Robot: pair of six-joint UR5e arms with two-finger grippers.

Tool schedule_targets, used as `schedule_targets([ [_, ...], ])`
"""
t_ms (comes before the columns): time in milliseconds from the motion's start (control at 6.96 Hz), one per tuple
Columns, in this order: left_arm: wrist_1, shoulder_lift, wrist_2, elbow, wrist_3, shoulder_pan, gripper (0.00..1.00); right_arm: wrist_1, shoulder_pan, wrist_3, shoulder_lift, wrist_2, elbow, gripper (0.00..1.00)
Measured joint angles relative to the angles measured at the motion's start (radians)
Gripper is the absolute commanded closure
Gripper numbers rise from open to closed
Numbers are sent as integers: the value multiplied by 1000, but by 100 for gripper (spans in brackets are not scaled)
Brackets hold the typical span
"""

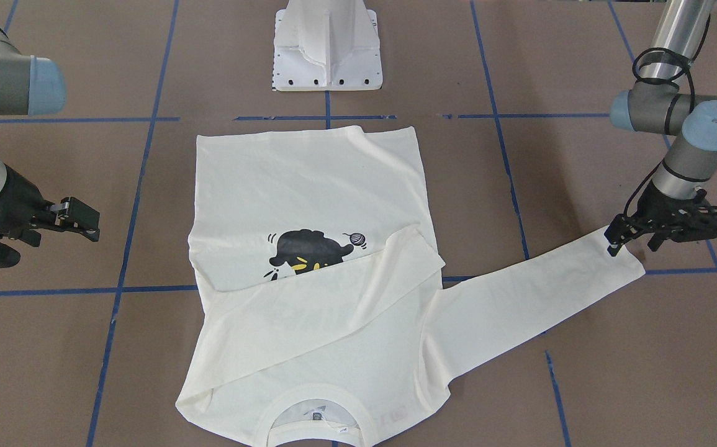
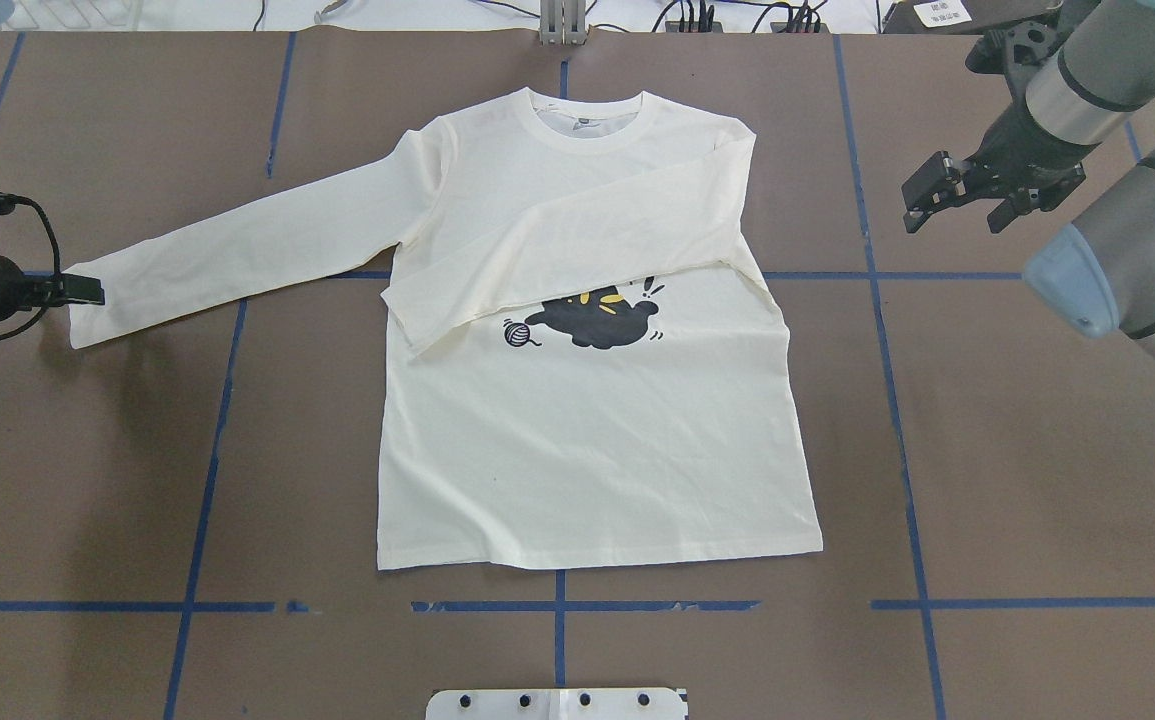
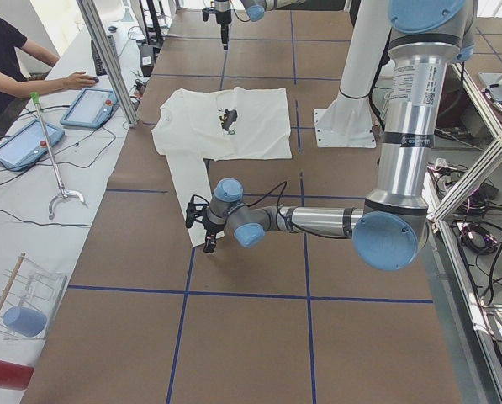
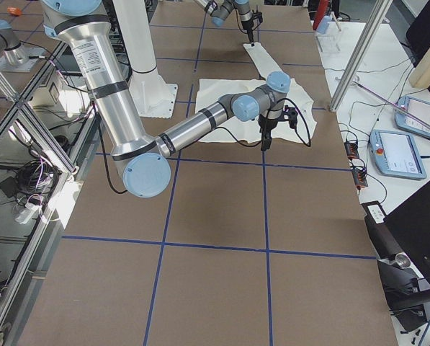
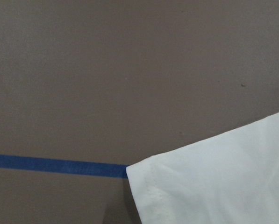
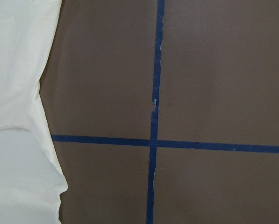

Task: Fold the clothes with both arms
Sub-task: 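Grasp the cuff of the sleeve nearest the left gripper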

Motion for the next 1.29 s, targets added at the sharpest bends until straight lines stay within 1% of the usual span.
schedule_targets([
  [144, 1, -2, 0, 0, -4, 0, 30, 0, 0, 0, 0, 0, 0, 0],
  [287, 5, -5, 0, 0, -7, 0, 31, 0, 0, 0, 0, 0, 0, 0],
  [431, 7, -6, 0, 0, -8, 0, 35, 0, 0, -1, 1, 1, 0, 0],
  [574, 9, -7, -1, 0, -8, 1, 46, 0, 0, -2, 2, 1, 0, 0],
  [862, 11, -8, -1, -1, -9, 4, 76, -1, 0, -3, 3, 2, 0, 0],
  [1149, 10, -12, -1, -5, -10, 5, 100, -3, 0, -3, 3, 4, 0, 0],
  [1293, 10, -13, -1, -9, -11, 5, 100, -3, 0, -2, 3, 7, 0, 0],
])
